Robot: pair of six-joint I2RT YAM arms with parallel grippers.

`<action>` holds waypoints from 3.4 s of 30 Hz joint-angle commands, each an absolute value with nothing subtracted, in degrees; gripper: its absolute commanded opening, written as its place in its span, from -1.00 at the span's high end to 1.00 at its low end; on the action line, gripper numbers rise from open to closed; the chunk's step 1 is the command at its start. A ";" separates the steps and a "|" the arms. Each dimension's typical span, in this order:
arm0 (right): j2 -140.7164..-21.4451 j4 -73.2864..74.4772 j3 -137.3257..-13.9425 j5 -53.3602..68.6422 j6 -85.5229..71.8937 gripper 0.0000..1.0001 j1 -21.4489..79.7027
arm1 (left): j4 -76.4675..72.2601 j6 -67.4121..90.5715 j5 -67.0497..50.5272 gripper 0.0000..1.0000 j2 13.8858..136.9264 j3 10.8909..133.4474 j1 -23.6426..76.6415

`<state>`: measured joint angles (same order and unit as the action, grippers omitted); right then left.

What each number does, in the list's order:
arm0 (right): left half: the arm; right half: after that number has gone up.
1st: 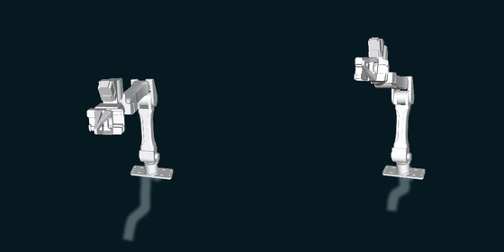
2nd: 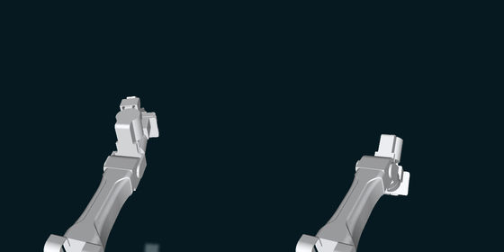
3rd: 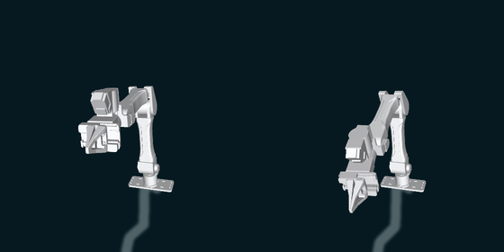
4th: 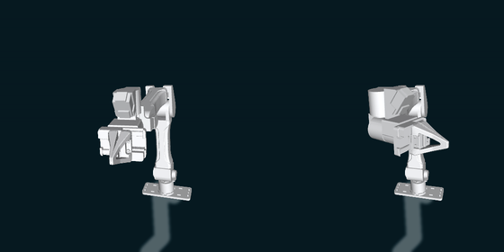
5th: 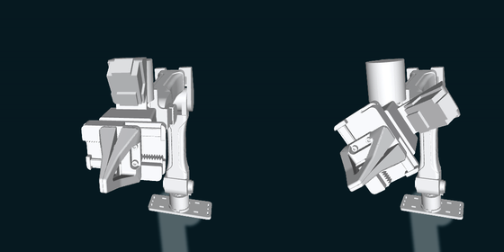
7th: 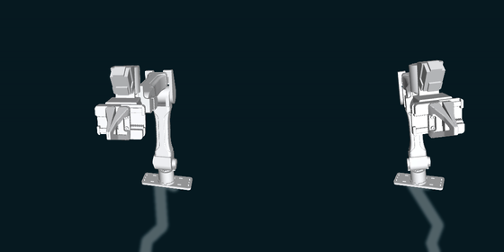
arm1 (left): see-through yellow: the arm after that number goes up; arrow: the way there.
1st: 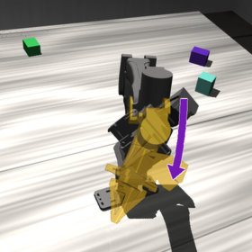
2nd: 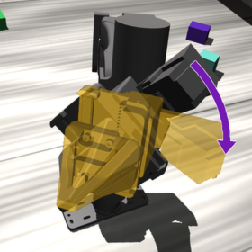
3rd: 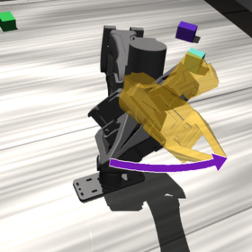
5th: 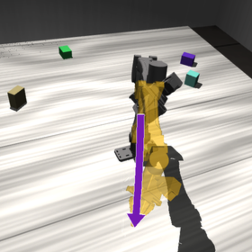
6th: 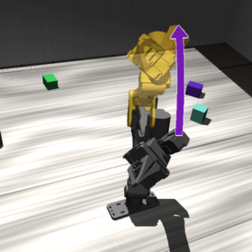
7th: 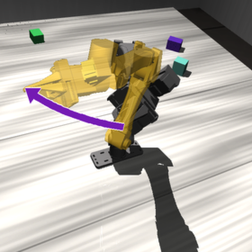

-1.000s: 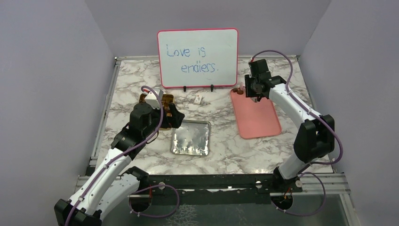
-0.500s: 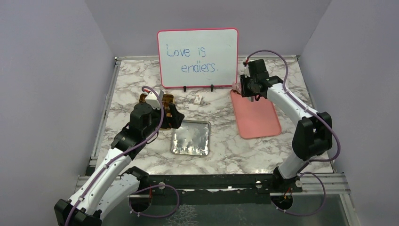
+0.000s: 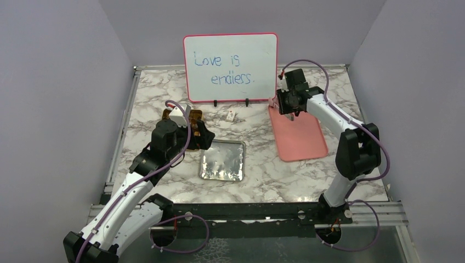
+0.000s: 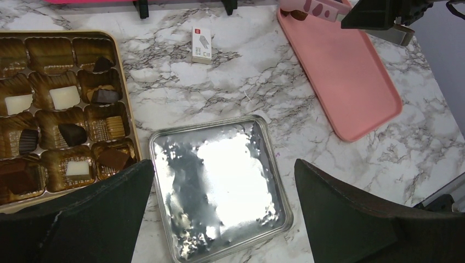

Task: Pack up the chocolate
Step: Pick up the fake chocolate from the plate, then place the fake chocolate in the packing box.

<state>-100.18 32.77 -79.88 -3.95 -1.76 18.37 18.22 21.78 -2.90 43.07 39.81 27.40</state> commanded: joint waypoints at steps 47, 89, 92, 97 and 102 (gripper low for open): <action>-90.79 40.35 -82.81 2.24 -5.08 0.47 24.02 | 18.59 23.41 10.29 -0.98 32.01 40.55 27.33; -127.42 36.33 -121.08 -13.49 -10.13 0.43 56.69 | 25.84 25.09 15.01 -0.98 16.97 48.04 27.33; -128.34 36.81 -121.91 -13.13 -9.63 0.37 56.69 | 25.85 25.05 14.97 -0.98 16.73 47.61 27.33; -129.55 37.99 -123.39 -13.13 -9.27 0.35 56.69 | 25.85 25.07 15.03 -0.98 16.45 47.31 27.33; -129.30 38.39 -124.28 -12.41 -9.16 0.33 56.69 | 25.84 24.98 15.15 -0.98 16.52 47.03 27.33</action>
<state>-128.40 37.52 -121.54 -11.35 -9.89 56.31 26.04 25.65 13.80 17.19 47.05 27.40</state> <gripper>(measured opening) 0.336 0.990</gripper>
